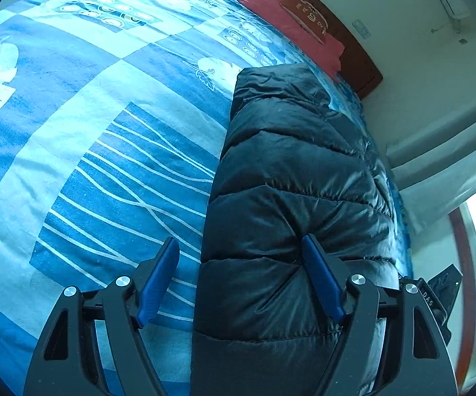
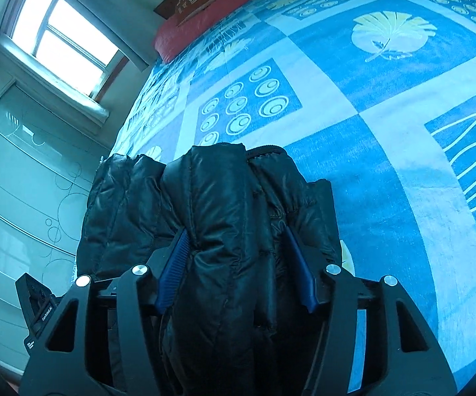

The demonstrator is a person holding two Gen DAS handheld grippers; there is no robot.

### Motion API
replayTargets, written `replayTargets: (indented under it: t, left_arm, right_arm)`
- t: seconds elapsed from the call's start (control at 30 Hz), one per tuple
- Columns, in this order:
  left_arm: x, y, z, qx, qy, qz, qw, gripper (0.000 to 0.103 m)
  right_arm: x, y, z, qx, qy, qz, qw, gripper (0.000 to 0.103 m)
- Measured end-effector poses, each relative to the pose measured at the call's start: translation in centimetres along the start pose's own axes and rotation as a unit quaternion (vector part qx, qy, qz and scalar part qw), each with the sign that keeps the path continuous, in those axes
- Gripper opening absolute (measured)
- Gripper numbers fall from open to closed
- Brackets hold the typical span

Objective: Fold large clothes

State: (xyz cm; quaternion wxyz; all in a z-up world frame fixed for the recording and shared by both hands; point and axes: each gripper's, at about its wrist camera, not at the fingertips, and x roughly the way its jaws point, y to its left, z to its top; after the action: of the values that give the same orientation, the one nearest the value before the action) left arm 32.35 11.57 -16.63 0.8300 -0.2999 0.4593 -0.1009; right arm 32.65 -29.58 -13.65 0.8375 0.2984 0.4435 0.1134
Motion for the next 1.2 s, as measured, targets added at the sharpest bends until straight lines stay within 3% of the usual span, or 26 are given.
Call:
replayTargets:
  t: [0.23,0.5,1.2]
  left_arm:
    - [1.2,0.2,-0.4,-0.004,0.006,0.003,1.0000,0.076]
    - [1.8,-0.7,-0.5,0.016,0.001,0.031,0.9994,0.076]
    - [1.7,-0.8,-0.8,0.020,-0.010,0.030,0.9993,0.077]
  right_arm:
    - [0.9,-0.5,0.0,0.006,0.008,-0.002,1.000,0.057]
    - [1.4,-0.9,-0.4,0.003,0.002,-0.002,1.000,0.057]
    - [0.7,-1.3,-1.0,0.005,-0.014,0.019,1.000,0.060]
